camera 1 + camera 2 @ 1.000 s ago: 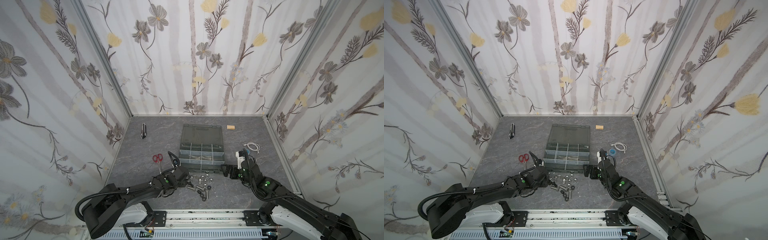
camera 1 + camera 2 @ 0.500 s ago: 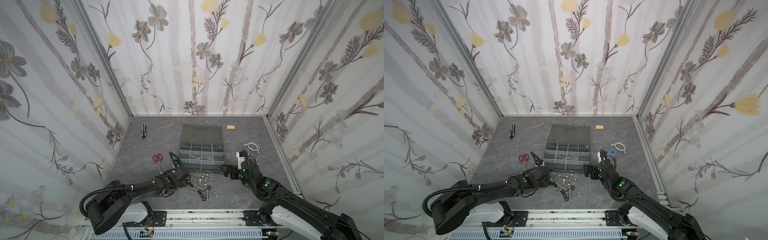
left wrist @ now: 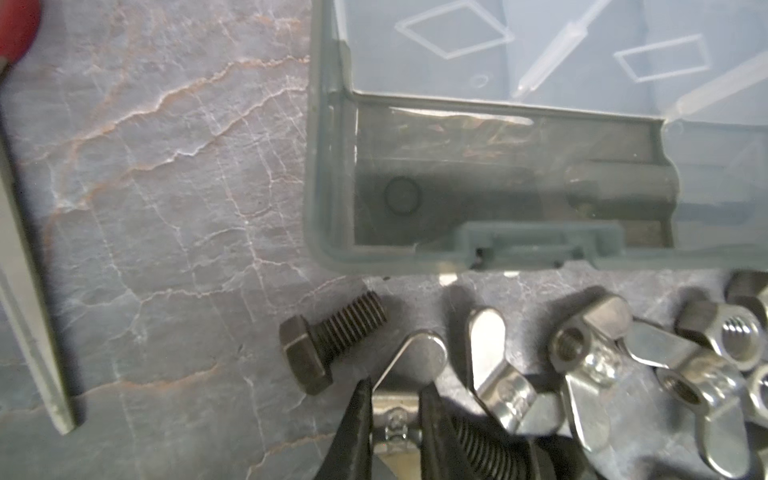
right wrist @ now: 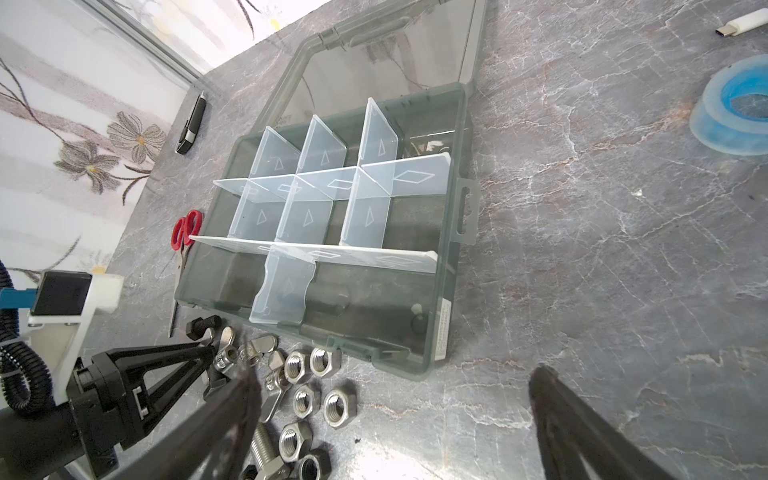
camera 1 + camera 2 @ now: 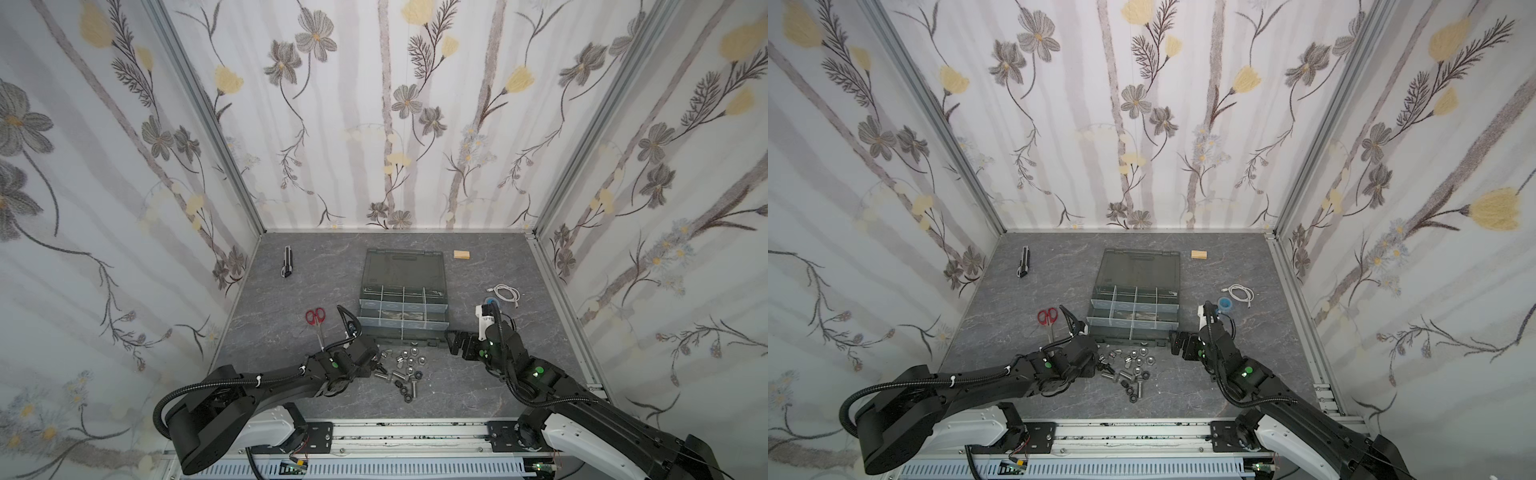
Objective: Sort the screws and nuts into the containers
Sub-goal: 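Grasp the wing nut with the left gripper and lift it over the box, then release the wing nut into the nearest compartment with the left gripper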
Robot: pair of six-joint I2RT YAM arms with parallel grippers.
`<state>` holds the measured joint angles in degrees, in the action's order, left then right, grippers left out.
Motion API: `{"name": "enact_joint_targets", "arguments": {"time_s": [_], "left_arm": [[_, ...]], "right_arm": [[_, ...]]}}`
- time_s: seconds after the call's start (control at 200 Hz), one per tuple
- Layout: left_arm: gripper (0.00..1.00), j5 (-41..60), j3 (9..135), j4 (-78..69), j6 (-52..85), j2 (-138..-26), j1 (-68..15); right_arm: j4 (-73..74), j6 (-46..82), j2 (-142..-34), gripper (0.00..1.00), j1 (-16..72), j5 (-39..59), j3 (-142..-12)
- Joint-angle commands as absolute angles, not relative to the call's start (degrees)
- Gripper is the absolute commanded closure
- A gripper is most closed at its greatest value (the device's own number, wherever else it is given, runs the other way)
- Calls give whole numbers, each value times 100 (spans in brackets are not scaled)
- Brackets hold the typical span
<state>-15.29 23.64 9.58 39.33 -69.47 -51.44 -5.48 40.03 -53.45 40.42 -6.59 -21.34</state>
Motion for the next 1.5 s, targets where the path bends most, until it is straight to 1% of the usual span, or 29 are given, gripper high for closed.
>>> {"name": "enact_joint_targets", "arguments": {"time_s": [0.0,0.255,0.46,0.625,0.819,0.909,1.274,1.369,1.494], "left_arm": [[85,-1357,2353,1046,3977,-6746,-5159],[86,-1109,2486,1077,3894,-6302,-5168],[86,-1196,2987,1107,3744,-6088,-5166],[86,-1424,3665,1099,3451,-6495,-5142],[86,-1462,4140,1040,3170,-7185,-4871],[86,-1364,4184,938,3101,-7496,-4749],[85,-1171,4131,513,3064,-8034,-4432],[83,-1143,4153,459,3072,-8166,-4416],[74,-1134,4192,439,3098,-8252,-4412]], "right_arm": [[-519,4080,-5300,0,4041,-826,-2109],[-517,4081,-5326,0,4044,-839,-2151],[-527,4030,-5317,0,4034,-892,-2214],[-554,3999,-5326,0,4037,-905,-2285],[-567,3999,-5325,0,4036,-897,-2310],[-576,3999,-5317,0,4042,-883,-2330],[-615,3986,-5370,0,4040,-857,-2398],[-626,3964,-5387,0,4034,-844,-2422],[-667,3957,-5405,0,4039,-844,-2461]]}}
